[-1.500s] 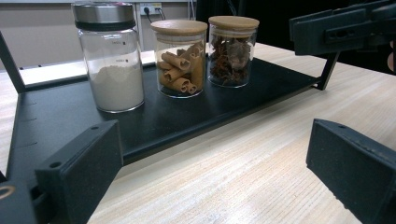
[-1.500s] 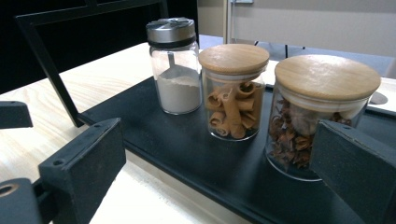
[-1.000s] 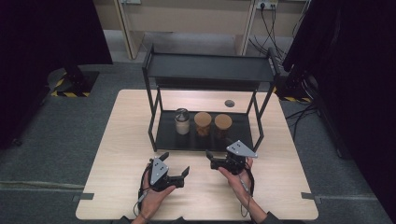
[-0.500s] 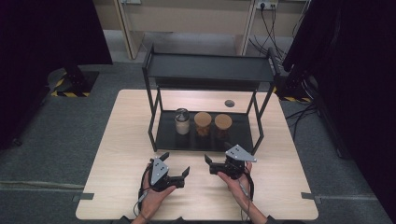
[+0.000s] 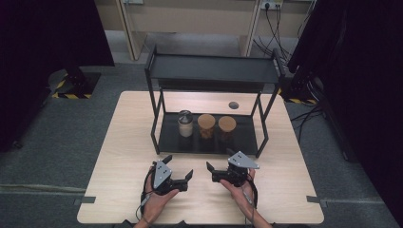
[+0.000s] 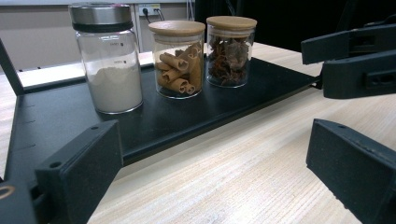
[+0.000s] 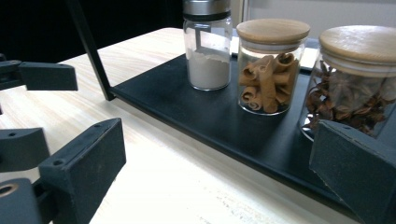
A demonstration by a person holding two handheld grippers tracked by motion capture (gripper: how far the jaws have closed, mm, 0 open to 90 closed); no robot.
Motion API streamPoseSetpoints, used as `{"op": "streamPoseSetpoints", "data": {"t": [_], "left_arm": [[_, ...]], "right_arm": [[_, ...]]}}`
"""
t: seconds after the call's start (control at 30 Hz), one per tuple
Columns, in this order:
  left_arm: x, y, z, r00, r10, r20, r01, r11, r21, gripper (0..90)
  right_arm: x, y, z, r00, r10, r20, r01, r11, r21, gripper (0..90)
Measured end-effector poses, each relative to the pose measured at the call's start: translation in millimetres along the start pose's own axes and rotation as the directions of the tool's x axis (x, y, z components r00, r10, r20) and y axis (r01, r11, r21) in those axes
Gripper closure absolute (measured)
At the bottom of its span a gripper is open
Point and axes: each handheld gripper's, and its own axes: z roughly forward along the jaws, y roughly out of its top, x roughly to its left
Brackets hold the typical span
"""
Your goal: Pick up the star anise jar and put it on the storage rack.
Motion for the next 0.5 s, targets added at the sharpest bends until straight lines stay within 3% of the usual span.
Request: {"op": "streamPoseSetpoints", "data": {"t": [0.5], "left_arm": [[-0.1, -0.1, -0.1, 1.0, 0.0, 0.0, 0.0, 1.0, 0.0, 3.3]], "right_arm": [[2.4, -4.0, -5.4, 0.9996, 0.002, -0.028, -0.002, 1.0, 0.006, 3.8]]}}
